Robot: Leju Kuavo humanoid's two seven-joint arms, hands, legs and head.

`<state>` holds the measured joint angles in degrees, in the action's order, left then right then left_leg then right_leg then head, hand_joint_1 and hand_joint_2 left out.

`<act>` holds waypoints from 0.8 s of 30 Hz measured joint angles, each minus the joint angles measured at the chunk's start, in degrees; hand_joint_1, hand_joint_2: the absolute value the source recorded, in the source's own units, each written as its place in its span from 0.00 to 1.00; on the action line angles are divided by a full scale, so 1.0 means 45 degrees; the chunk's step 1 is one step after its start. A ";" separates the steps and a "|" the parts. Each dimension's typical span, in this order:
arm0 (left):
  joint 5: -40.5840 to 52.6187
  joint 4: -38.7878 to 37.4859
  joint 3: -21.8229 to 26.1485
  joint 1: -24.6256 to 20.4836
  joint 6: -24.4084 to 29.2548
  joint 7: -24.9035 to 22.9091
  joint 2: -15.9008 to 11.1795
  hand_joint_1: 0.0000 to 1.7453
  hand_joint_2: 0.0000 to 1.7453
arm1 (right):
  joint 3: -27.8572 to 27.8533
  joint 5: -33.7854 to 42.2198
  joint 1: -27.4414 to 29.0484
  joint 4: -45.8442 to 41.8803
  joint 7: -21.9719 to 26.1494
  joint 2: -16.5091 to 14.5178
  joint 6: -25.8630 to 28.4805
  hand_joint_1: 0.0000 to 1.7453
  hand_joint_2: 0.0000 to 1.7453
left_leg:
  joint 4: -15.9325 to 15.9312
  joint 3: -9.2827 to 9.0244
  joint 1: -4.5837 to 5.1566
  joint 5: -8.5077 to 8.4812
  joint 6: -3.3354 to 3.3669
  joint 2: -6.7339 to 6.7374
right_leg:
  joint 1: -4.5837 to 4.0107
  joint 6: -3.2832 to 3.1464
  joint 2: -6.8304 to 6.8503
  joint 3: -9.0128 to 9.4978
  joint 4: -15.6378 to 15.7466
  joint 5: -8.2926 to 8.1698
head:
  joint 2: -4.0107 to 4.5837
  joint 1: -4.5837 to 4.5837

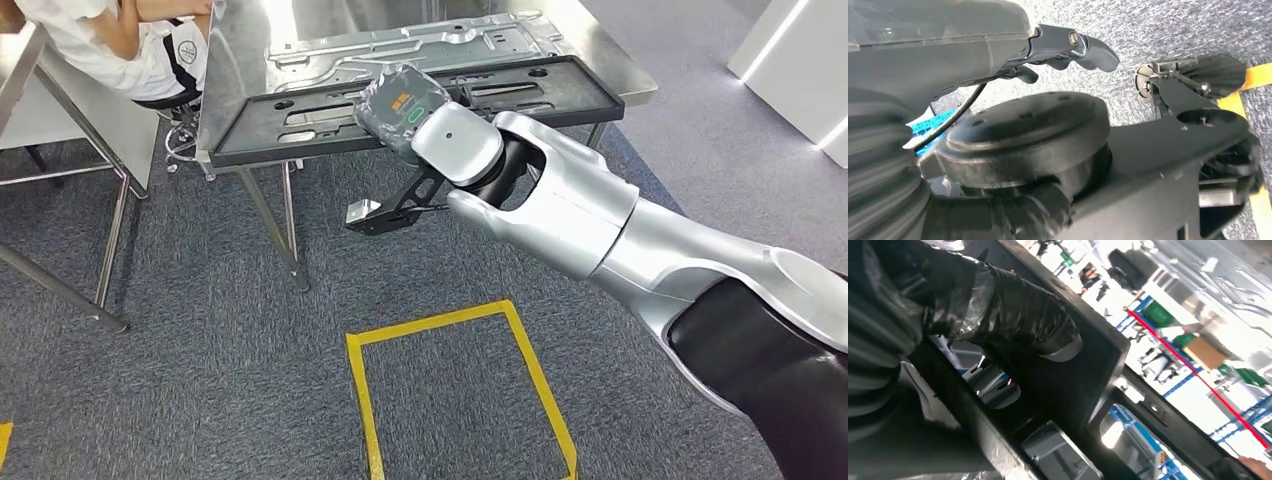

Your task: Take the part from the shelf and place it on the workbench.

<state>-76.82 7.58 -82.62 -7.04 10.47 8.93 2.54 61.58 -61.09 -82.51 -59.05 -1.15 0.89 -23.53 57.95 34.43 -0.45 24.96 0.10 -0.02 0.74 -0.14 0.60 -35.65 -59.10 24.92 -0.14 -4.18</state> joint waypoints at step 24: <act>-0.0016 0.0000 -0.0101 -0.0145 0.0007 0.0009 -0.0009 0.00 1.00 | -0.0148 -0.0246 0.0069 0.0076 0.0055 -0.0035 -0.0017 1.00 1.00 | 0.2827 0.1100 -0.0011 0.1091 -0.0301 -0.0062 | 0.0034 -0.0371 -0.0086 -0.0043 -0.0079 -0.0058 | 0.0001 -0.0002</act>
<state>-76.89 7.58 -83.07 -7.69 10.50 8.97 2.50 60.91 -62.20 -82.20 -58.71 -0.90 0.73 -23.61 70.68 39.38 -0.50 29.87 -1.26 -0.30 0.89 -1.81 0.21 -35.85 -59.45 24.66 -0.13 -4.19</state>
